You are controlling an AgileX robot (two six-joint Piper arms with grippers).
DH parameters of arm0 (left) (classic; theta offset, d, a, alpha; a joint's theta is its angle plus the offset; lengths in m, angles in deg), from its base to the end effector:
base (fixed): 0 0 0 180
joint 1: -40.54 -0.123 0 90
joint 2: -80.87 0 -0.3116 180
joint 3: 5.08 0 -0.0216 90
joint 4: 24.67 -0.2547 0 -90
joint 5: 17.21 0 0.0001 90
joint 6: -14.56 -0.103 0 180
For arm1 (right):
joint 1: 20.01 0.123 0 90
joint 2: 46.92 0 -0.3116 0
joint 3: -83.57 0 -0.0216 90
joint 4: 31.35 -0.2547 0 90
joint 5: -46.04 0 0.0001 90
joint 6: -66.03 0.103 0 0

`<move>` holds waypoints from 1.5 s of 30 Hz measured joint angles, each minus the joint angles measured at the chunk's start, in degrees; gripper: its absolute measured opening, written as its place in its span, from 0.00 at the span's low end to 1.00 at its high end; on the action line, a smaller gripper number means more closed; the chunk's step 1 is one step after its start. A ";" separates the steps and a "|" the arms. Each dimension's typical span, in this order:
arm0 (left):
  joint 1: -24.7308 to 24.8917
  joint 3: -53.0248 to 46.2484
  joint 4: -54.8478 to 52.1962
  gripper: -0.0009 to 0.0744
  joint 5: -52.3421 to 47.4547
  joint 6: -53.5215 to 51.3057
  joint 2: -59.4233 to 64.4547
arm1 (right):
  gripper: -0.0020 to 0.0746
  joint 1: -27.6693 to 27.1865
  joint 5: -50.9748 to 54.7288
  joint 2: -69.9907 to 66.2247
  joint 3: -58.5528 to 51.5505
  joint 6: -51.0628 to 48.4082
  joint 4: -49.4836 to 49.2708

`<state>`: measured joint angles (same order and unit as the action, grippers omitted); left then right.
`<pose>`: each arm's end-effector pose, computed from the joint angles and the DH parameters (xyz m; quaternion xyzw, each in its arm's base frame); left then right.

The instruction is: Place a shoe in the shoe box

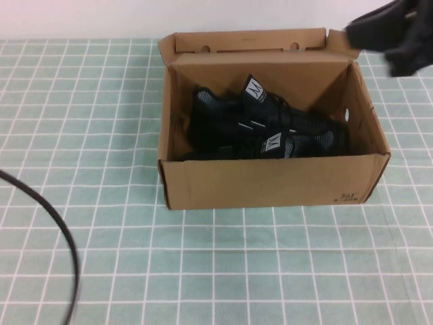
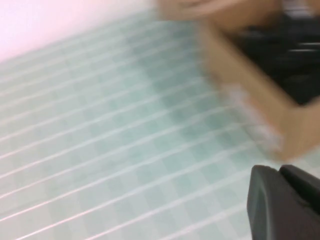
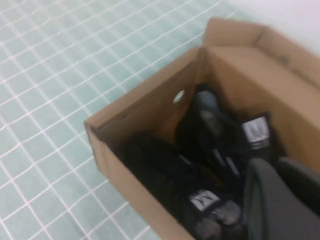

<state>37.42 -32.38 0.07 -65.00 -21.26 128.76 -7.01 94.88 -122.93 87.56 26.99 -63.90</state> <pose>0.1179 -0.0256 0.3908 0.1929 0.8379 -0.0408 0.5089 0.2292 0.0958 0.4832 -0.3157 0.7750 0.1608 0.5234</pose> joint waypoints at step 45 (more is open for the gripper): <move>3.65 -27.63 11.25 0.01 23.68 3.37 -24.44 | 0.02 0.00 -34.98 44.49 -60.03 31.34 21.92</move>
<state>41.07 -60.01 11.32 -41.32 -17.89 104.32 -7.01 59.90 -78.44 27.53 58.33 -41.98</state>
